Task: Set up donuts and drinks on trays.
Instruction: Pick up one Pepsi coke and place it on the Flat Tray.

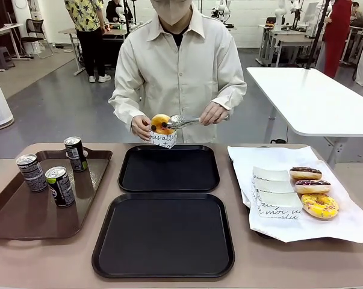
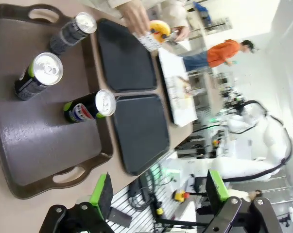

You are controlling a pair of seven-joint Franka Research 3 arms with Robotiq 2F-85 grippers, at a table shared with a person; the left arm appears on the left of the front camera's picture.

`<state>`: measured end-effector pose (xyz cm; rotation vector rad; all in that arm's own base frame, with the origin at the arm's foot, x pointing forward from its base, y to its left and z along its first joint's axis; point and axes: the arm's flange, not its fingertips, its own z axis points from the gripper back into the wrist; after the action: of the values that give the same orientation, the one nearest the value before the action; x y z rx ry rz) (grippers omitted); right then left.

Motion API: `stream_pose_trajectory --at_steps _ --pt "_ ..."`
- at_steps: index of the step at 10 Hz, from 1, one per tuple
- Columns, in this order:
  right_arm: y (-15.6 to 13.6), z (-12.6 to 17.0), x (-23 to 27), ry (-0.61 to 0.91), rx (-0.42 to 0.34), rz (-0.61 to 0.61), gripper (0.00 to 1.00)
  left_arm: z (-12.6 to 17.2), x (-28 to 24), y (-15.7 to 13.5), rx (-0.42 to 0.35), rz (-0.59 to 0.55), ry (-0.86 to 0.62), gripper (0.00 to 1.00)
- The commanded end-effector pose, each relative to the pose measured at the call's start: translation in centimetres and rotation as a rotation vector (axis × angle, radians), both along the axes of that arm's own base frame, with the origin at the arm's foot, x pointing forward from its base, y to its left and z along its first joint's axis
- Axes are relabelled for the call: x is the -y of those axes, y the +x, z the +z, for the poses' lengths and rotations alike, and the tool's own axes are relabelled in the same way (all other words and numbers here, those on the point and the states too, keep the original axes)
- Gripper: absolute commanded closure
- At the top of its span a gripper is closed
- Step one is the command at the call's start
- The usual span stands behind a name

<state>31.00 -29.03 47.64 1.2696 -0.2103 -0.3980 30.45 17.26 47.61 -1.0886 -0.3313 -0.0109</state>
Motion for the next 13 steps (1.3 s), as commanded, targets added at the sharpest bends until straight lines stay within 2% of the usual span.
stream_pose_trajectory --at_steps 1,2,4,7,9,10,13 --pt "0.1 0.0 0.0 0.019 0.012 -0.008 0.0 3.4 5.4 2.3 -0.111 -0.045 0.402 0.0" --pt "0.1 0.0 0.0 0.019 0.012 -0.008 0.0 4.5 8.5 4.1 -0.195 -0.089 0.576 0.0" --pt "0.1 0.0 0.0 0.019 0.012 -0.008 0.0 4.4 13.9 6.6 -0.322 -0.152 0.877 0.0" --pt "0.1 0.0 0.0 0.019 0.012 -0.008 0.0 0.8 19.3 9.0 -0.335 -0.104 1.183 0.0" --pt "0.1 0.0 0.0 0.019 0.012 -0.008 0.0 0.6 21.6 9.3 -0.302 -0.086 1.105 0.0" --pt "0.1 0.0 0.0 0.019 0.012 -0.008 0.0 0.4 20.6 8.4 -0.328 -0.113 1.154 0.0" --pt "0.1 0.0 0.0 0.019 0.012 -0.008 0.0 0.4 20.6 8.4 -0.328 -0.113 1.154 0.0"
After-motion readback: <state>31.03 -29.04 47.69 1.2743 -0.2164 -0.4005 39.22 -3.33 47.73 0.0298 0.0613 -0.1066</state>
